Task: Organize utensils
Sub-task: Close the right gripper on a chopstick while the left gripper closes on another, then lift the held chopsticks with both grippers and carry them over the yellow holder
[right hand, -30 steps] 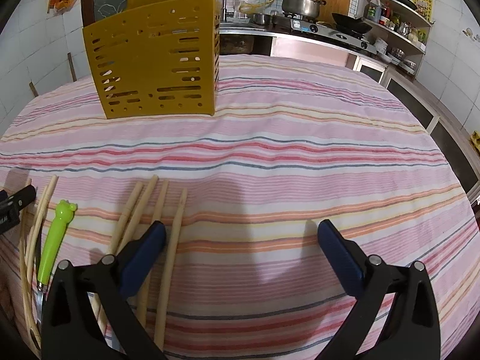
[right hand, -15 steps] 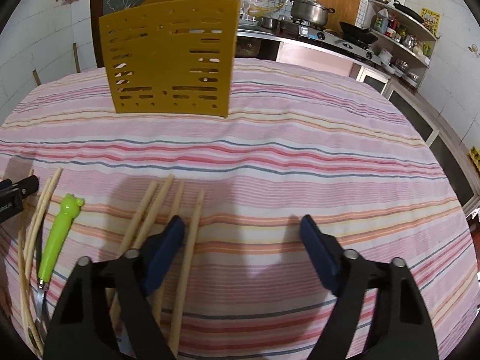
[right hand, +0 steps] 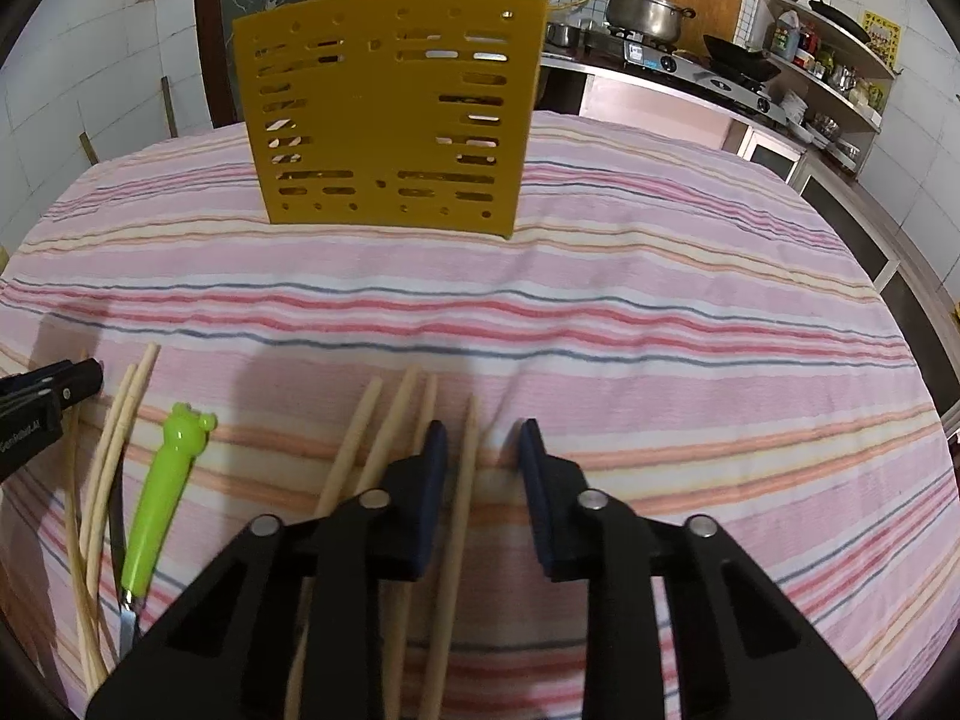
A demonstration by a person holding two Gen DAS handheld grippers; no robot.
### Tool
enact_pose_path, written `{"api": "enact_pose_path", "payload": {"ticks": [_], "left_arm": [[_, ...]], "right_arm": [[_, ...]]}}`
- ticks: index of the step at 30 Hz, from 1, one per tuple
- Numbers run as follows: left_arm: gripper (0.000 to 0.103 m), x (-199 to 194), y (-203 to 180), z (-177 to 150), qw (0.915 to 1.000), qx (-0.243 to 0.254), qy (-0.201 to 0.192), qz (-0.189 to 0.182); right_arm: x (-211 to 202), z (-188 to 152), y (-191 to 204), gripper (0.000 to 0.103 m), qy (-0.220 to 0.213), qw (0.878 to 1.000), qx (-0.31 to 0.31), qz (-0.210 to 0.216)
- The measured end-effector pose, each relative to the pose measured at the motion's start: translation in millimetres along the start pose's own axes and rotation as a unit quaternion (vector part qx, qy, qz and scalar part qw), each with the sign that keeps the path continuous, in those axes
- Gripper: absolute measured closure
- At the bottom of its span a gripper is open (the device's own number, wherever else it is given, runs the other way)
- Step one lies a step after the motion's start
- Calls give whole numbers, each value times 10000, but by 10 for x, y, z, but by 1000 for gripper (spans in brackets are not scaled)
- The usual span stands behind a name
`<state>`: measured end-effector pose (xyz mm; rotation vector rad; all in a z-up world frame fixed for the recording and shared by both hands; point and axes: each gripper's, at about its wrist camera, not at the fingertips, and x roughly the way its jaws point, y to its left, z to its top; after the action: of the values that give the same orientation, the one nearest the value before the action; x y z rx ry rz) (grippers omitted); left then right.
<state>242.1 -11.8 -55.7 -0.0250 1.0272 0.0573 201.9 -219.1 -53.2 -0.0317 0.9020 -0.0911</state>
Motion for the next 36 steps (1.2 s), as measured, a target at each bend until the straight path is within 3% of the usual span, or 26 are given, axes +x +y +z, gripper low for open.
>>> {"api": "enact_pose_path", "payload": {"ticks": [8, 15, 24, 30, 36], "left_arm": [[96, 15, -28, 39, 9999, 56, 41, -129], [99, -76, 49, 42, 9990, -134, -39, -430], [99, -639, 67, 14, 9921, -84, -1157, -471], [99, -1095, 89, -34, 9783, -38, -2004, -531], [99, -1392, 155, -107, 9663, -88, -2489, -657]], "right_arm": [[57, 104, 61, 96, 129, 9999, -100, 32], [-69, 118, -57, 97, -104, 9988, 199, 440], [-574, 123, -209, 98, -1310, 9871, 466, 794], [-974, 160, -280, 98, -2099, 9734, 507, 770], [-1208, 113, -255, 98, -2569, 9637, 403, 610]]}}
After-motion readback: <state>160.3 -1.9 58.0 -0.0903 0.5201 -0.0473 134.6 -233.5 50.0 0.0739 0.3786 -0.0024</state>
